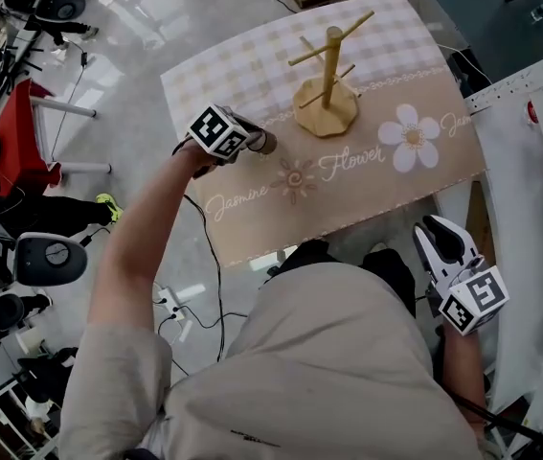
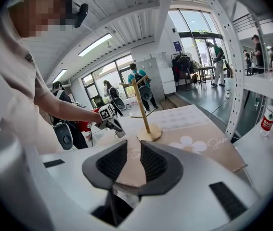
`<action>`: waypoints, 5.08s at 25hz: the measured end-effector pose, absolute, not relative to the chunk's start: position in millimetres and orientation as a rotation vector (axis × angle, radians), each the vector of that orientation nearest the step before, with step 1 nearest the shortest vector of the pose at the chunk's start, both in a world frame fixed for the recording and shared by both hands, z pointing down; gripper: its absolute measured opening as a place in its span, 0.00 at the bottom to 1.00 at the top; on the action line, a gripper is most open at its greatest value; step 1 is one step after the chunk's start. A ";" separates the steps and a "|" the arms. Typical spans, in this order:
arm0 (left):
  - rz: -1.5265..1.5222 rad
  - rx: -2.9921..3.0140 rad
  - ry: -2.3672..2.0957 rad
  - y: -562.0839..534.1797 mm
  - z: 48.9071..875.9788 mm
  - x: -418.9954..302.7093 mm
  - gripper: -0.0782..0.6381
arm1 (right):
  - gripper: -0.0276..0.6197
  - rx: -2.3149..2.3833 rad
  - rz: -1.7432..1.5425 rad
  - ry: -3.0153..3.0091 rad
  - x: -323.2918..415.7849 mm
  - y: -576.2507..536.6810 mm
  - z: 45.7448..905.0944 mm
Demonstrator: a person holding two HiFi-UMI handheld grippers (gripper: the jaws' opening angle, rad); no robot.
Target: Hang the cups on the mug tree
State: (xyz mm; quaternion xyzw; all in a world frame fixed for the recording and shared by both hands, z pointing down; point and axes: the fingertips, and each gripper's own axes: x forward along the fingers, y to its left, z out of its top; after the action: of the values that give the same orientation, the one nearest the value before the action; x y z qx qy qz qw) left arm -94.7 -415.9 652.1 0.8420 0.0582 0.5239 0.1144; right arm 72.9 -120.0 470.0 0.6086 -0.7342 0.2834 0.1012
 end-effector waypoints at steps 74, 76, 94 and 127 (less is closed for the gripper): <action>-0.775 1.870 -1.205 -422.8 410.0 -21.9 0.15 | 0.19 1.103 0.651 -2.548 232.7 -159.3 463.6; -0.767 1.871 -1.202 -423.8 413.6 -14.2 0.15 | 0.19 1.116 0.652 -2.544 237.8 -158.3 464.2; -0.688 1.910 -1.167 -412.8 433.4 10.2 0.19 | 0.19 1.145 0.719 -2.545 245.3 -142.0 473.4; -0.370 2.176 -1.079 -327.2 425.1 -25.9 0.24 | 0.18 1.173 0.674 -2.525 165.3 -118.0 467.6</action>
State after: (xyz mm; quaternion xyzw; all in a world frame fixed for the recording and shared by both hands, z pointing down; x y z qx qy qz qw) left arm -25.9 -327.2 425.1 0.8344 -0.4136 -0.1419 0.3356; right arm 165.3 -118.0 467.6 0.4055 -0.8731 0.2329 0.1379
